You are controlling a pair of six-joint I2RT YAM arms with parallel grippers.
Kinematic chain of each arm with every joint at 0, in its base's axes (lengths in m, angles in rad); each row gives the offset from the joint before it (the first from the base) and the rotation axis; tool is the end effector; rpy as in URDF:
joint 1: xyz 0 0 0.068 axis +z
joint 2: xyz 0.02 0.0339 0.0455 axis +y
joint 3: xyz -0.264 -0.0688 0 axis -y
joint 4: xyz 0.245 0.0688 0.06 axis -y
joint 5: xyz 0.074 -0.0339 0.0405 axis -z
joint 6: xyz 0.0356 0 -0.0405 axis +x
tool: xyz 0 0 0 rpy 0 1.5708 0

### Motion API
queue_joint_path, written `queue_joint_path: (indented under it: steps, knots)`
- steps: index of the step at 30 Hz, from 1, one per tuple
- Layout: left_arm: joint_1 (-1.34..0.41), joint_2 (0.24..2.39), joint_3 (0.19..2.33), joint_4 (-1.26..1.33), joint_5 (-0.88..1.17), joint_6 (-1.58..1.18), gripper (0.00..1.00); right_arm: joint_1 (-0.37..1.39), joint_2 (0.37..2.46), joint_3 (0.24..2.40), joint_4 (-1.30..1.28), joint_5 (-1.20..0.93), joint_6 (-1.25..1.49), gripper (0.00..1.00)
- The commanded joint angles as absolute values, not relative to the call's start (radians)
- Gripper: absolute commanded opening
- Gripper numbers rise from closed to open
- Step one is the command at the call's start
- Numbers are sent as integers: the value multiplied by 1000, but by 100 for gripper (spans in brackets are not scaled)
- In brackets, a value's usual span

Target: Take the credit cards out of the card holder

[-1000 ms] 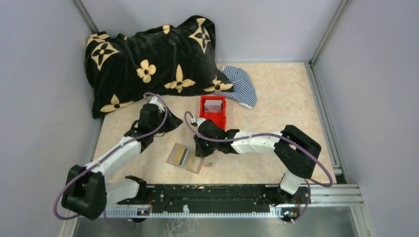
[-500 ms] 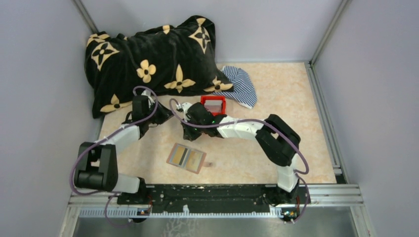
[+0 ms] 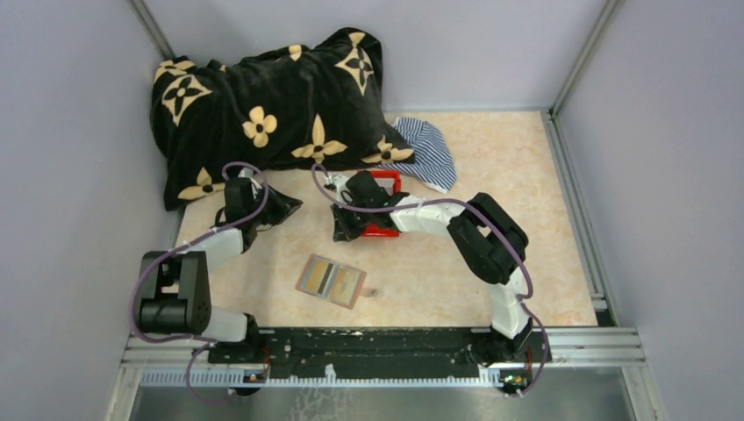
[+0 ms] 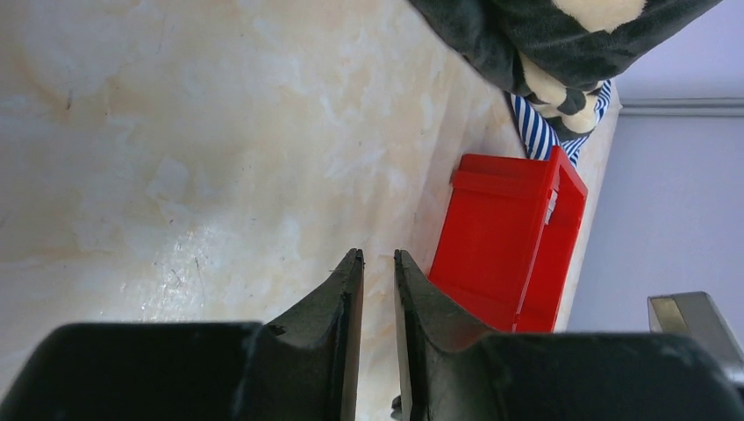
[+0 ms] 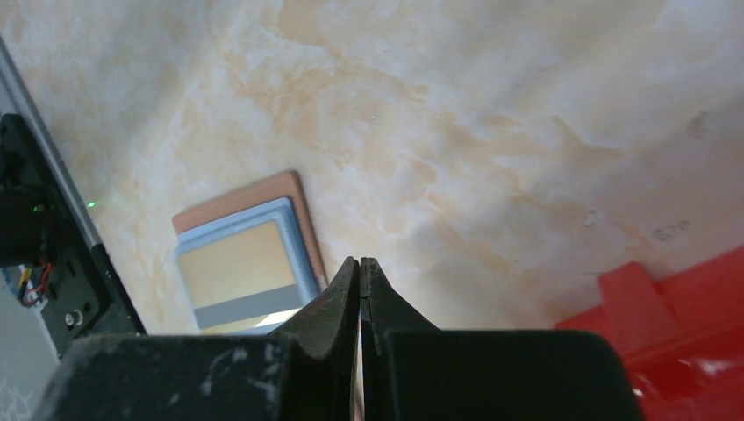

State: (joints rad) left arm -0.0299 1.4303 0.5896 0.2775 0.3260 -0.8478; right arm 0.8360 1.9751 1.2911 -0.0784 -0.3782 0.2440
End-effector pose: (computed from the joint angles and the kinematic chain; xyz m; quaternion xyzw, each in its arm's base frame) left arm 0.2818 -0.0198 0.1748 -0.2717 0.8240 -0.3311 0.3708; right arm 0.2779 0.3272 0.1739 -0.3341 0.8422 0.3468 0.2424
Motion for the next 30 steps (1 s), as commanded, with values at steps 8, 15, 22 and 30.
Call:
queue_joint_path:
  steps: [8,15,22,30]
  knots:
    - [-51,1424,572,286,349,-827,27,942,2003,1298,-51,-459,253,0]
    - [-66,1382,522,278,359,-822,27,983,1942,1188,-10,-478,277,0]
    - [-82,1424,512,307,393,-838,28,1043,1856,1138,-34,-397,256,0]
    - [-89,1514,553,309,458,-847,28,1142,1799,1072,-65,-360,254,0]
